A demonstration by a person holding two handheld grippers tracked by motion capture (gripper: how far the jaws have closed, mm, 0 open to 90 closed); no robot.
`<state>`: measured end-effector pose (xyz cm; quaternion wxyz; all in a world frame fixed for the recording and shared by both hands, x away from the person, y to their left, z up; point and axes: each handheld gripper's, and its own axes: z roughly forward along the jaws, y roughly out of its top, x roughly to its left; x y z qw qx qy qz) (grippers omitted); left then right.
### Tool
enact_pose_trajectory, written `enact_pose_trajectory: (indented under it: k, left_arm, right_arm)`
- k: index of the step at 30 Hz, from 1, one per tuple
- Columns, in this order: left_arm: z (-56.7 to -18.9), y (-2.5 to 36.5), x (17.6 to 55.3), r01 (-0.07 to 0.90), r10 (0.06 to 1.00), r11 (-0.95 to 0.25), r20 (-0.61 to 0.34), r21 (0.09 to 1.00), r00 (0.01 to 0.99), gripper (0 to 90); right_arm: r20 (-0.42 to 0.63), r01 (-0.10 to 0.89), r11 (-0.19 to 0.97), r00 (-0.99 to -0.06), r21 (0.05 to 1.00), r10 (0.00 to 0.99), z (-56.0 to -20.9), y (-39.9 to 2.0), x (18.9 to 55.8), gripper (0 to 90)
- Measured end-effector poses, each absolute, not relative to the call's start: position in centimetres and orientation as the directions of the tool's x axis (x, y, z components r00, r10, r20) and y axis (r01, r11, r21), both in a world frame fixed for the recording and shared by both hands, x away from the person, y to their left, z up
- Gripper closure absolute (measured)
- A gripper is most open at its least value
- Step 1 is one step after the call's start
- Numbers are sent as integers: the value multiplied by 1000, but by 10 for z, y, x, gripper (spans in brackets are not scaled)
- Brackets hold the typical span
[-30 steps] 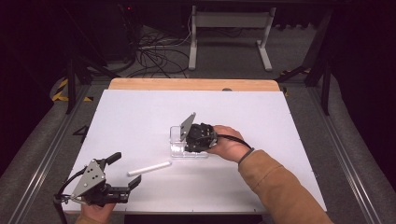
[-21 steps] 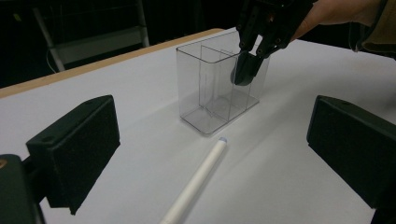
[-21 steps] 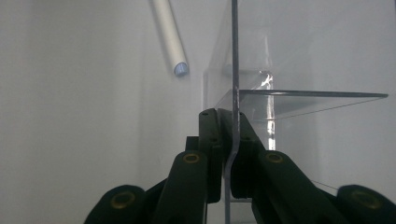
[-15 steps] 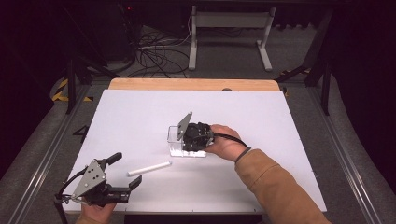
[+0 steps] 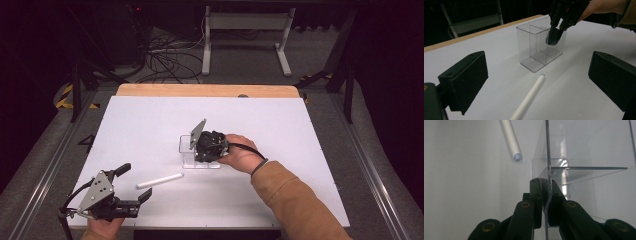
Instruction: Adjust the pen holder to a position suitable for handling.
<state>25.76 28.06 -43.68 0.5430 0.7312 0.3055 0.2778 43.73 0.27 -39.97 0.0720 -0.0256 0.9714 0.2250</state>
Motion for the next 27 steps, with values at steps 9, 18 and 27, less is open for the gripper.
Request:
enact_pose_trajectory:
  k: [9, 18, 27]
  left_arm:
    - [-437, 280, 259, 143, 745, -224, 75, 964, 663, 33]
    - [-438, 278, 262, 160, 741, -219, 57, 962, 669, 33]
    - [-436, 275, 268, 153, 734, -237, 73, 960, 676, 30]
  right_arm:
    - [-151, -69, 892, -988, 447, -1, -401, 2, 437, 854]
    - [-179, -41, 846, -982, 532, 65, -385, -10, 431, 543]
    - [-176, -4, 733, -972, 681, 158, -362, -36, 421, 308]
